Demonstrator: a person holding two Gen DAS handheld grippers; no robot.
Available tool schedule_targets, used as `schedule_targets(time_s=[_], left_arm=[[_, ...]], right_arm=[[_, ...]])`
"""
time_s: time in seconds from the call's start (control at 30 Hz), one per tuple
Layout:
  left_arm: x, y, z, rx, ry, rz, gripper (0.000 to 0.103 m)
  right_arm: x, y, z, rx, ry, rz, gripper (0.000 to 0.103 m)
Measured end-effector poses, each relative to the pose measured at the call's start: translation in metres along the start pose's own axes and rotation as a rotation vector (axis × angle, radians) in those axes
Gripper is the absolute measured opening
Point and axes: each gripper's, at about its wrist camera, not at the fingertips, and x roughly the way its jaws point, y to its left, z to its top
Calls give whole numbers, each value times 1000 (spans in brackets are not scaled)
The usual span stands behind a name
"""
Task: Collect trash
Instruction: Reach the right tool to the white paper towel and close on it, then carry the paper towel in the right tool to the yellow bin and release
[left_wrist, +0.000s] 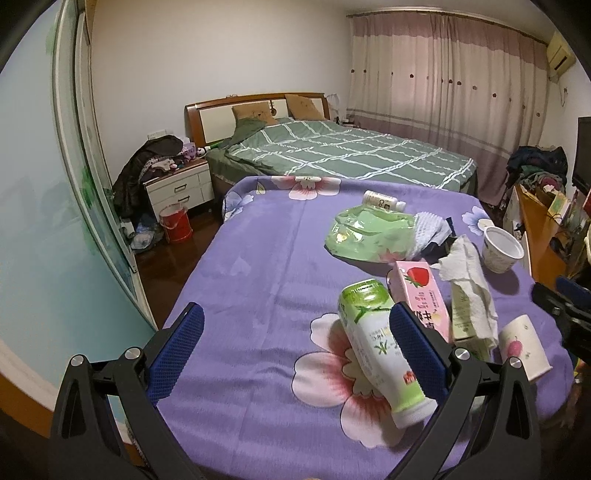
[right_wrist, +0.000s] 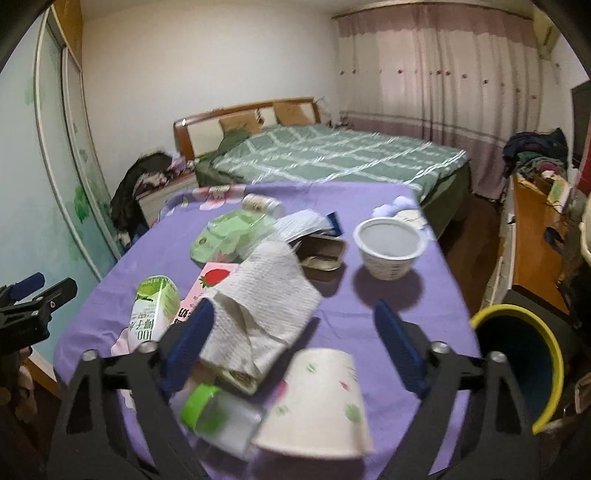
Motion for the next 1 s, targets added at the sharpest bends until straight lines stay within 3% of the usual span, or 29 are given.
schedule_targets(time_s=[0.27,0.4,0.57,0.67,0.73,1.0], left_arm=[[27,-3,8,2,29,-13,99],[33,-4,8,2,31,-17,99],[41,-4,7,0,48,-30,99],[43,-6,4,2,57,-40,99],[44,-9,4,7,60,-43,99],[37,-12,3,13,50,-48,99]], right_arm=[[56,10,6,0,125,47,71],[69,5,5,42,171,116,65],[80,6,-1,71,235,177,24],[80,9,-2,65,233,179,5],[77,10,0,62,221,168,1],[35,3,29,50,91,163,1]])
